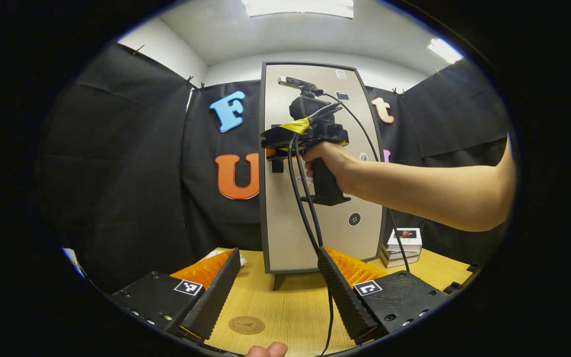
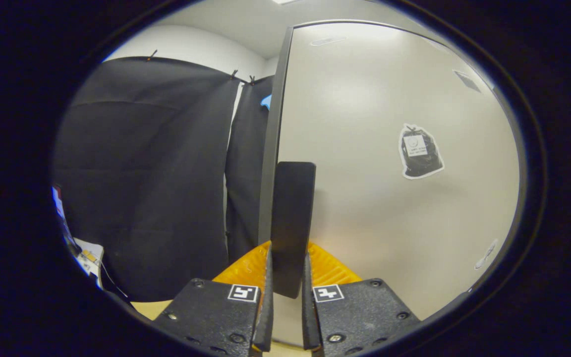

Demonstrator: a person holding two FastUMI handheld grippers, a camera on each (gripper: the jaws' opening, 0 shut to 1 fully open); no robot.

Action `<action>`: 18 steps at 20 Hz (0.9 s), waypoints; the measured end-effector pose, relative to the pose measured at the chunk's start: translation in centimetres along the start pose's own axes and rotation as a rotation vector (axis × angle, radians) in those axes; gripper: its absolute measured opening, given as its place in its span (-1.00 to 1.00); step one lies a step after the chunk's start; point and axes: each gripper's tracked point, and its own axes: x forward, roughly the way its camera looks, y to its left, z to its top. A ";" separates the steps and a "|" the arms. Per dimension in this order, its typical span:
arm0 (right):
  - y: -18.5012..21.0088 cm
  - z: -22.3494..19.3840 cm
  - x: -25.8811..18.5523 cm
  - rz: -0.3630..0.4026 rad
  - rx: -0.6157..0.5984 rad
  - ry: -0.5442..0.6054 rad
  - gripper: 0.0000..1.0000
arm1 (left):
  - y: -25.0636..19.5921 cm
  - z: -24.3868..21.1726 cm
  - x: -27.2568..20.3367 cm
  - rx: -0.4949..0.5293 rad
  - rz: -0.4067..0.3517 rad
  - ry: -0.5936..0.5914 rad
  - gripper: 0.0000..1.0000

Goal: Open the cabinet door with the right hand, grasp the bottle in the cabinet with the left hand and place it on the coaster, then close the cabinet door with the right hand.

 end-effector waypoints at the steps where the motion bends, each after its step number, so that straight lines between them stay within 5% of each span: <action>1: 0.0 -0.1 -0.2 0.003 0.001 0.001 -0.48 | 0.2 0.0 -0.1 -0.004 0.003 -0.002 0.90; 18: 1.1 -0.1 -5.7 0.060 0.056 -0.029 -0.55 | 1.7 -0.3 -2.3 -0.027 -0.006 -0.020 0.90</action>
